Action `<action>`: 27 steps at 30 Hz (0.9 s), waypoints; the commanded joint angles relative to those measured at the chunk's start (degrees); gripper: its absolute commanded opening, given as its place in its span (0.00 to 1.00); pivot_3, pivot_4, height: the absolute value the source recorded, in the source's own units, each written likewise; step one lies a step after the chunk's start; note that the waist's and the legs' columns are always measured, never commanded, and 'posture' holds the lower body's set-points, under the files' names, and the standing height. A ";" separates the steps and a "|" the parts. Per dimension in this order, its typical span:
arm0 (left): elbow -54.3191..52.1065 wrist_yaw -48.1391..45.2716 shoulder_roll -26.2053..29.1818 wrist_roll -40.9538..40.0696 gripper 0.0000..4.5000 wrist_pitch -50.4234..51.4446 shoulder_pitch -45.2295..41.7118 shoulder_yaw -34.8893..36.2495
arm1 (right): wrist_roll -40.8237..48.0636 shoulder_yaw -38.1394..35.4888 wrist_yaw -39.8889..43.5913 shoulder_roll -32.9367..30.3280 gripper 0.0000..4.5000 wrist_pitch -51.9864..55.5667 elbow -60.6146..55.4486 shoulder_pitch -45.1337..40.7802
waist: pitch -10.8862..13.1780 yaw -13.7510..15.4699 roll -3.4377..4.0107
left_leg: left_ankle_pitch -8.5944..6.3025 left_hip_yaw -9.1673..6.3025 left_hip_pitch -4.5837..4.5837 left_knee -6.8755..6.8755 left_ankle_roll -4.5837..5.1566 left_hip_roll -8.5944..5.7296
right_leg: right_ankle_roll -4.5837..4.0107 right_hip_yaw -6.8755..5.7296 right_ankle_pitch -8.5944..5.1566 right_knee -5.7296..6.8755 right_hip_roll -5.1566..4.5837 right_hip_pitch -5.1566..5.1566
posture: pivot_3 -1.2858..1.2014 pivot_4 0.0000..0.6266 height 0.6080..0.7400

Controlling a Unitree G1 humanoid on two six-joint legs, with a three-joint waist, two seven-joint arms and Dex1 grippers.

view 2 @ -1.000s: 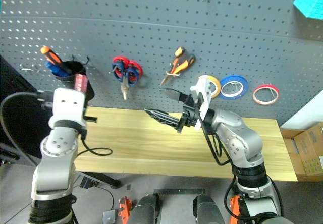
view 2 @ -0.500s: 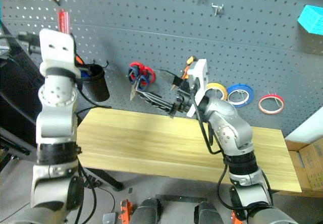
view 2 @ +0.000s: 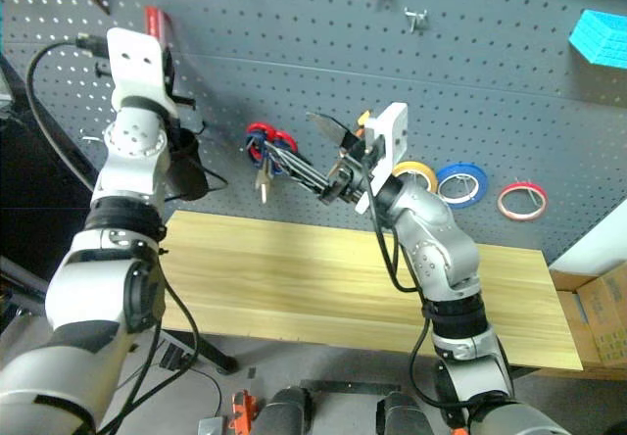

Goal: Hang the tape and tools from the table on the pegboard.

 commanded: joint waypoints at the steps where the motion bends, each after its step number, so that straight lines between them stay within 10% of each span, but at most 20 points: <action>1: 1.61 2.03 0.43 -1.67 0.18 -1.22 0.98 1.37 | -0.16 -1.56 -1.27 -1.15 1.00 -1.26 -2.85 0.13 | -0.01 -0.22 0.01 | 0.00 0.00 0.00 0.00 0.00 0.00 | 0.00 0.00 0.00 0.02 0.00 0.00 | 0.55 0.04 1.00; 14: -11.34 6.14 -2.56 -7.48 0.18 5.13 14.25 5.44 | 0.35 -1.23 -2.85 -2.69 1.00 -0.55 -4.18 1.02 | -0.45 -2.26 0.03 | 0.02 0.08 0.11 0.06 0.04 0.01 | 0.03 0.12 0.03 0.16 -0.01 0.03 | 0.54 0.06 1.00; 23: -18.56 6.36 -2.70 -9.72 0.96 9.60 16.36 6.42 | 0.36 -0.76 -2.84 -2.52 1.00 -0.68 -3.68 0.78 | -0.49 -2.80 0.01 | 0.12 0.13 0.36 0.06 0.17 0.01 | 0.01 0.16 0.17 0.22 0.00 0.18 | 0.55 0.05 1.00; 27: -23.27 6.52 -3.73 -10.27 0.99 11.67 17.47 6.35 | 0.27 -0.77 -2.60 -2.92 1.00 -0.75 -3.93 1.19 | -0.50 -2.96 0.01 | 0.12 0.15 0.78 0.03 0.18 0.03 | 0.04 0.16 0.15 0.13 0.00 0.59 | 0.55 0.04 1.00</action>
